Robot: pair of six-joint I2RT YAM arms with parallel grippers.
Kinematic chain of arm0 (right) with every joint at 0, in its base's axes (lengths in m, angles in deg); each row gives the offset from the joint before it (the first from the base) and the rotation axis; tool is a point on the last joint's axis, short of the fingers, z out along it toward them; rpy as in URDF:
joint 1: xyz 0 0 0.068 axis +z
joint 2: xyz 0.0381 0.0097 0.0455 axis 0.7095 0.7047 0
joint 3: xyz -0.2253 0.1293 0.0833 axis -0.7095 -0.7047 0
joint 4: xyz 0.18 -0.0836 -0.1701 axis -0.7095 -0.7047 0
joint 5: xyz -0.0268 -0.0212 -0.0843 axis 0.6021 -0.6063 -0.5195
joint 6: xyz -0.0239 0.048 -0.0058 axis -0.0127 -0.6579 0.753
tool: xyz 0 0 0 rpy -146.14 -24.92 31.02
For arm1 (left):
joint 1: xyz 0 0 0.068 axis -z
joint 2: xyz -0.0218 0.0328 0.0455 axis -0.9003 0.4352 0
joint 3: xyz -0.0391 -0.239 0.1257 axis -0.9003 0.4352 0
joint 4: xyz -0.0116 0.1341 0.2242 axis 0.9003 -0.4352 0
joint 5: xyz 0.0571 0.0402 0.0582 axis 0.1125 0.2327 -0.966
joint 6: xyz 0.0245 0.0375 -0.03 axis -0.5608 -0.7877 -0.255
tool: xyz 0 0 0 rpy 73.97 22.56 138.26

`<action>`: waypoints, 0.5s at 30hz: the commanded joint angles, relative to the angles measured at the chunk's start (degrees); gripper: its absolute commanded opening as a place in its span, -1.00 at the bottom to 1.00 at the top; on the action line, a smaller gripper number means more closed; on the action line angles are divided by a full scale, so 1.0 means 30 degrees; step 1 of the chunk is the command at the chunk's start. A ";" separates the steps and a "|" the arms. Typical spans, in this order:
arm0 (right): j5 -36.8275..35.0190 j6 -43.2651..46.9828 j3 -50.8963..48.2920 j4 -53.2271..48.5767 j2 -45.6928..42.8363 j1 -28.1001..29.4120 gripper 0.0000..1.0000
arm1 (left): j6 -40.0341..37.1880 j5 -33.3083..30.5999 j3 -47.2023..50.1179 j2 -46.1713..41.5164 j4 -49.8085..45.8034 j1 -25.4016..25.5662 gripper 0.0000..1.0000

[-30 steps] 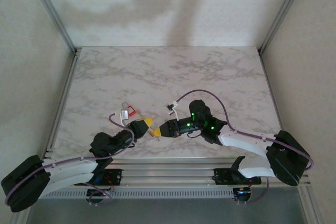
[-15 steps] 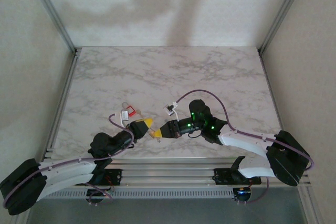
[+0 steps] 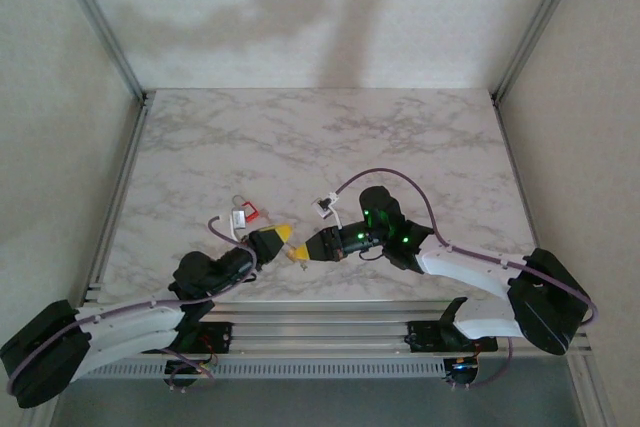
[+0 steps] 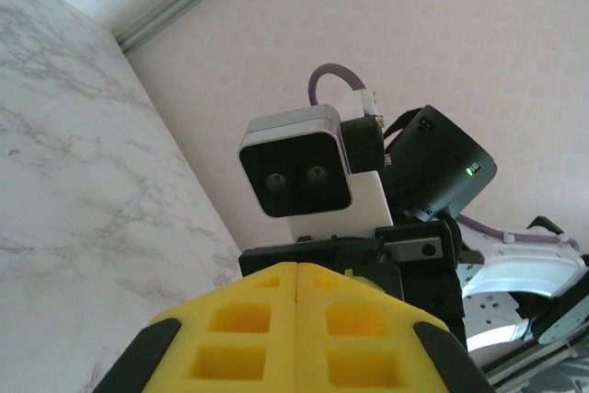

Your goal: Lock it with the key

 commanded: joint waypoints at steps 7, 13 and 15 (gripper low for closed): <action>-0.2371 -0.0897 0.1166 0.3315 0.0853 -0.0391 -1.00 | 0.0418 0.1175 0.0162 0.0872 0.1752 0.1320 -1.00; -0.2473 -0.1063 0.1771 0.4075 0.1135 -0.0462 -1.00 | 0.0332 0.0881 0.0304 0.1255 0.2314 0.2033 -1.00; -0.2600 -0.0977 0.1924 0.4102 0.1069 -0.0495 -1.00 | 0.0340 0.0749 0.0384 0.1611 0.2649 0.2299 -1.00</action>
